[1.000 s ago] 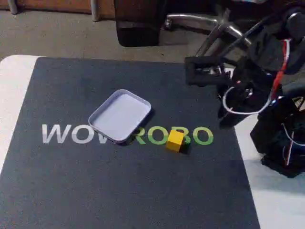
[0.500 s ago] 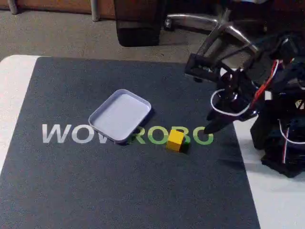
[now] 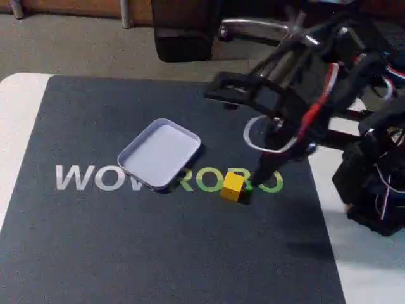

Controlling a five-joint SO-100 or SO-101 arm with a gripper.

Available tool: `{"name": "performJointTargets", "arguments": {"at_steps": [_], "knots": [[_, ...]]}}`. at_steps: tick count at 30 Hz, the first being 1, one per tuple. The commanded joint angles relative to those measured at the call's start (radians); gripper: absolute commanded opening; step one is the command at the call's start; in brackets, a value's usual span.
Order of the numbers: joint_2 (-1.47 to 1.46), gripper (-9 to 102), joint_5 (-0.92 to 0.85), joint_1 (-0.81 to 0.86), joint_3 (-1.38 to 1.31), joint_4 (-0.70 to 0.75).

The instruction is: Move blocks one by one until all three blocks are in the tray.

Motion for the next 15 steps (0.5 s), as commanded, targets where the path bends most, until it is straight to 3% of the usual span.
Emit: {"name": "performJointTargets", "arguments": {"at_steps": [1, 15], "knots": [[-0.127, 14, 0.043, 0.0, -0.169, 0.008], [-0.284, 15, -0.051, 0.135, -0.183, -0.005]]}}
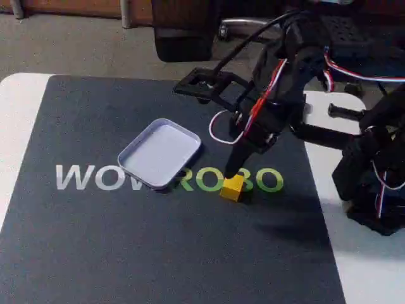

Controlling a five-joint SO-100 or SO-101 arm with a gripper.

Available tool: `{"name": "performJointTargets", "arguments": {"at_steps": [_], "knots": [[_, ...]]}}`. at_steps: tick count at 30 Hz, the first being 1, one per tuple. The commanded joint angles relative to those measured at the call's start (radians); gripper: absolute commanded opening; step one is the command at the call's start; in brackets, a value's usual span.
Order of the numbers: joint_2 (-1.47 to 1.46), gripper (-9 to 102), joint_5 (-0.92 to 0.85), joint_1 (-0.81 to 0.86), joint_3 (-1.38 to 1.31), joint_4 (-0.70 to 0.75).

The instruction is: Move blocks one by one until all three blocks are in the tray.

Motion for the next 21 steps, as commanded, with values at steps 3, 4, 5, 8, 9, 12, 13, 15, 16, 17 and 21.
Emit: {"name": "performJointTargets", "arguments": {"at_steps": [3, 4, 5, 8, 9, 12, 13, 15, 16, 17, 21], "knots": [[-0.044, 17, -0.072, 0.025, -0.023, -0.006], [-0.055, 17, -0.089, 0.032, -0.018, -0.006], [-0.067, 18, -0.103, 0.038, -0.015, -0.006], [-0.084, 18, -0.132, 0.055, -0.003, -0.011], [-0.084, 18, -0.144, 0.061, 0.005, -0.011], [-0.084, 18, -0.175, 0.089, 0.025, -0.02], [-0.081, 18, -0.186, 0.098, 0.032, -0.02], [-0.06, 18, -0.222, 0.121, 0.06, -0.025], [-0.043, 18, -0.242, 0.132, 0.084, -0.034], [-0.018, 18, -0.265, 0.144, 0.115, -0.048], [0.052, 18, -0.35, 0.19, 0.235, -0.106]]}}
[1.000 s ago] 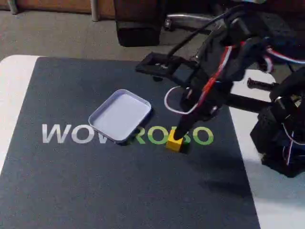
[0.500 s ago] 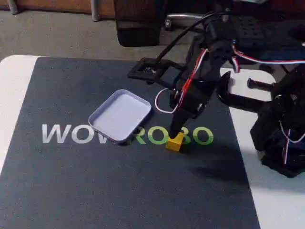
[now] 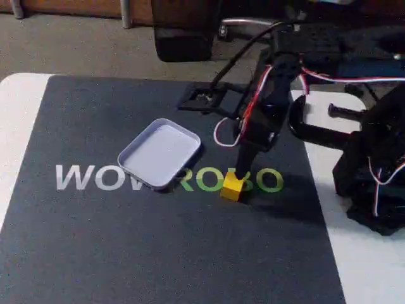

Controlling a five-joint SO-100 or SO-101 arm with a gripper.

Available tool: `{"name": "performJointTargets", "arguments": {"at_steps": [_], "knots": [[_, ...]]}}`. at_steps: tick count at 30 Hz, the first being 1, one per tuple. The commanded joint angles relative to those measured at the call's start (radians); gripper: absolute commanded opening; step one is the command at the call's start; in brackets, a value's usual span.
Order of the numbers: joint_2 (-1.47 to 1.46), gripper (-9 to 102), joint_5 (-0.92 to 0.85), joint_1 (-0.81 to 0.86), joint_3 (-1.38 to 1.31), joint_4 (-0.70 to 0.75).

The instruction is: Move blocks one by one until all three blocks are in the tray.

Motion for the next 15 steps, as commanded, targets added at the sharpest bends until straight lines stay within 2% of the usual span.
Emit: {"name": "performJointTargets", "arguments": {"at_steps": [1, 15], "knots": [[0.077, 18, -0.06, 0.031, 0.06, -0.029], [-0.044, 19, 0.0, -0.049, 0.031, -0.092]]}}
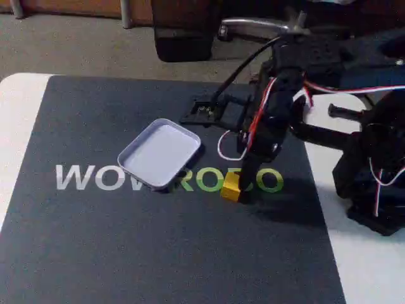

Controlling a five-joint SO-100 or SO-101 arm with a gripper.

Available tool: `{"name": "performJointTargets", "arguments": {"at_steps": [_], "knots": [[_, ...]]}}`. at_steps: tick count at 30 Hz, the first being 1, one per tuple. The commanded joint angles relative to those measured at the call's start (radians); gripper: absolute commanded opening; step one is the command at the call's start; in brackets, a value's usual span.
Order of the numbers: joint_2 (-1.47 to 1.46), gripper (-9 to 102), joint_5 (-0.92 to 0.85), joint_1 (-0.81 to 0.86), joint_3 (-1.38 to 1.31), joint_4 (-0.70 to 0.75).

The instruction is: Move blocks one by one until all three blocks are in the tray.

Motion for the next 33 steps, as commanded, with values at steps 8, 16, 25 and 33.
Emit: {"name": "performJointTargets", "arguments": {"at_steps": [8, 16, 25, 33], "knots": [[-0.161, 19, 0.041, -0.002, -0.12, -0.043], [-0.265, 18, 0.067, -0.025, -0.186, -0.043], [-0.259, -8, 0.092, -0.035, -0.213, -0.057], [-0.221, -8, 0.233, 0.018, -0.385, -0.092]]}}
